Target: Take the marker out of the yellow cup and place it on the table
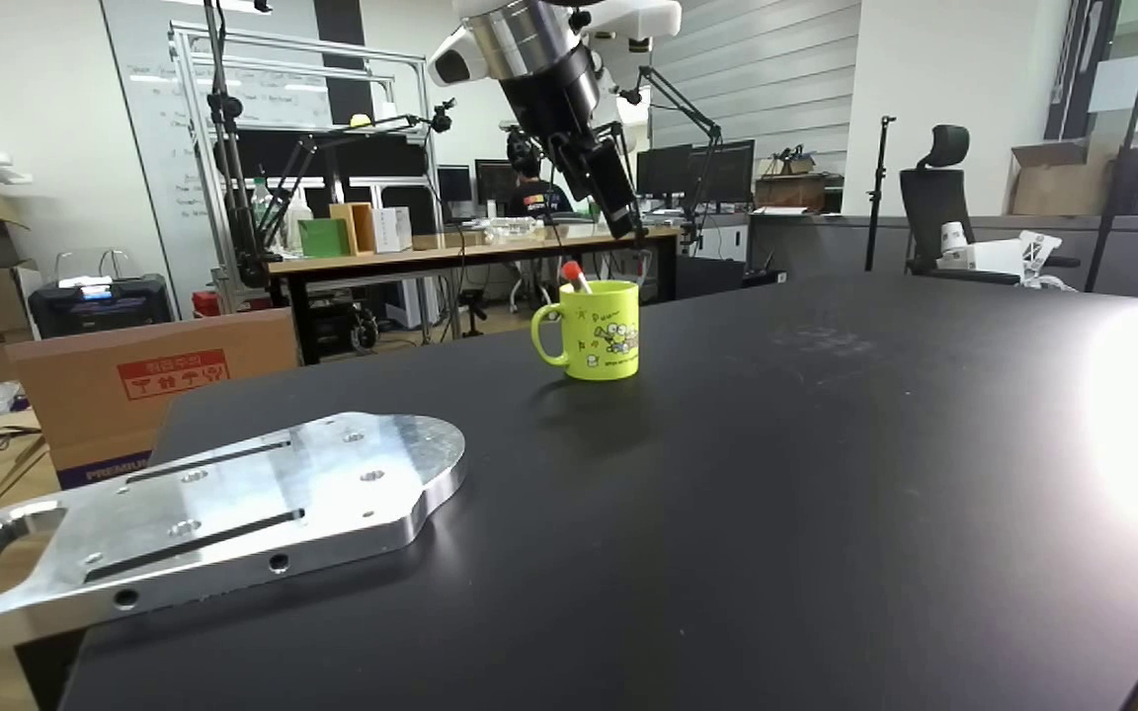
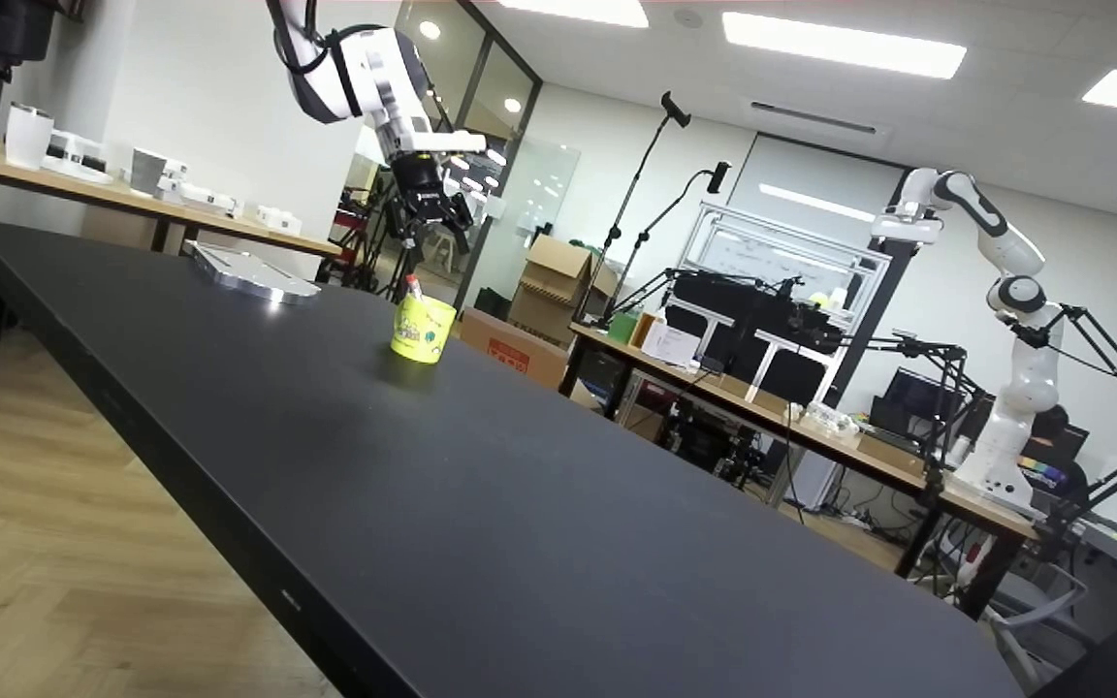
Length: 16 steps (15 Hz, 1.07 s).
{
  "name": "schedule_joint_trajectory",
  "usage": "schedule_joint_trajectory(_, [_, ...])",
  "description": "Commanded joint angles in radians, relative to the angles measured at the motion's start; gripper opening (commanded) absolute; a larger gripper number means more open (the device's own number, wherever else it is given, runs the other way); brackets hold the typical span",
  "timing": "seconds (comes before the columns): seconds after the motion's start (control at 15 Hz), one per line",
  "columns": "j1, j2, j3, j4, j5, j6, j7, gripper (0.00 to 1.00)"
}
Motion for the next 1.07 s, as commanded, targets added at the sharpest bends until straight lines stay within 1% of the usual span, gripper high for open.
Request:
schedule_joint_trajectory(0.0, [0.000,0.087,0.009,0.135,0.024,-0.033,-0.061,1.00])
schedule_joint_trajectory(0.2, [0.004,0.121,0.007,0.171,0.031,-0.032,-0.083,1.00])
schedule_joint_trajectory(0.4, [0.007,0.146,0.020,0.200,0.043,-0.033,-0.107,1.00])
schedule_joint_trajectory(0.47, [0.021,0.140,-0.016,0.184,0.082,-0.012,-0.119,1.00])
schedule_joint_trajectory(0.73, [0.037,0.158,-0.036,0.208,0.147,-0.012,-0.159,1.00])
schedule_joint_trajectory(0.8, [0.039,0.164,-0.043,0.218,0.160,-0.008,-0.163,0.75])
schedule_joint_trajectory(0.87, [0.041,0.168,-0.051,0.224,0.171,-0.007,-0.167,0.74])
schedule_joint_trajectory(1.0, [0.043,0.174,-0.062,0.237,0.195,-0.007,-0.177,0.60])
